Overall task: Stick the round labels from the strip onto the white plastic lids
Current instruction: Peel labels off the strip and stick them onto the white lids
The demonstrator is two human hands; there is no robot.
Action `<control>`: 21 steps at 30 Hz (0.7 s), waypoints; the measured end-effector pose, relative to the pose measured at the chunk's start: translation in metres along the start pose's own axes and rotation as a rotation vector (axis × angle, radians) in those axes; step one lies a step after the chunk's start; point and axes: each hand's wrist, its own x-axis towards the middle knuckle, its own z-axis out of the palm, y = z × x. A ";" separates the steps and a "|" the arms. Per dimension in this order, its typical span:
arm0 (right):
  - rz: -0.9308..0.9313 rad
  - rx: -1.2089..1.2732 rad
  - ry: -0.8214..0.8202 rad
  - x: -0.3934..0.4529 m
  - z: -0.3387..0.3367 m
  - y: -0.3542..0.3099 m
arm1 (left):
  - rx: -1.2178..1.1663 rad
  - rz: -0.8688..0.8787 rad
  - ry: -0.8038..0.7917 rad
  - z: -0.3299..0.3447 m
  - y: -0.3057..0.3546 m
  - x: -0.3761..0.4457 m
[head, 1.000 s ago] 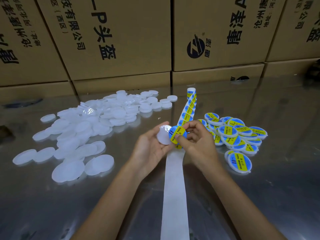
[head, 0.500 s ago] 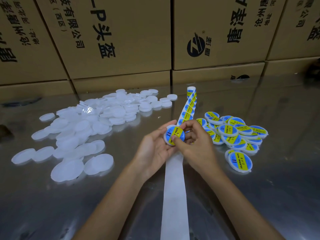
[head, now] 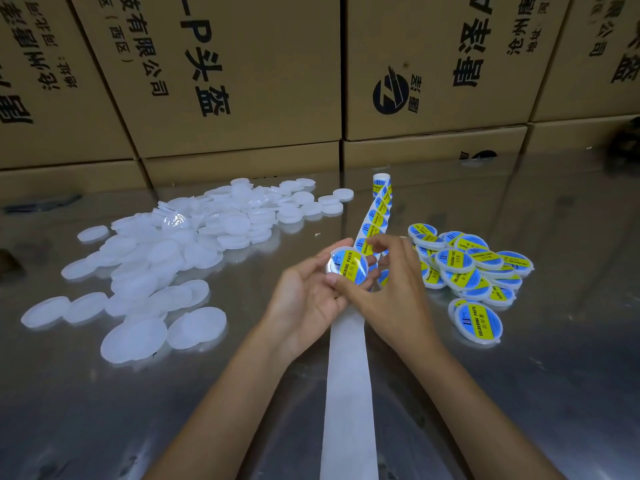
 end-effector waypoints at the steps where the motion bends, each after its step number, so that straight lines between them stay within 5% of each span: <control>1: -0.019 0.007 -0.002 -0.001 0.001 -0.001 | 0.007 -0.003 -0.016 0.000 0.000 0.000; 12: -0.046 0.012 0.143 0.007 -0.005 0.003 | 0.128 -0.092 -0.049 -0.002 -0.004 -0.001; 21: -0.021 -0.025 -0.051 -0.001 0.003 -0.001 | 0.056 -0.018 -0.028 -0.006 0.004 0.000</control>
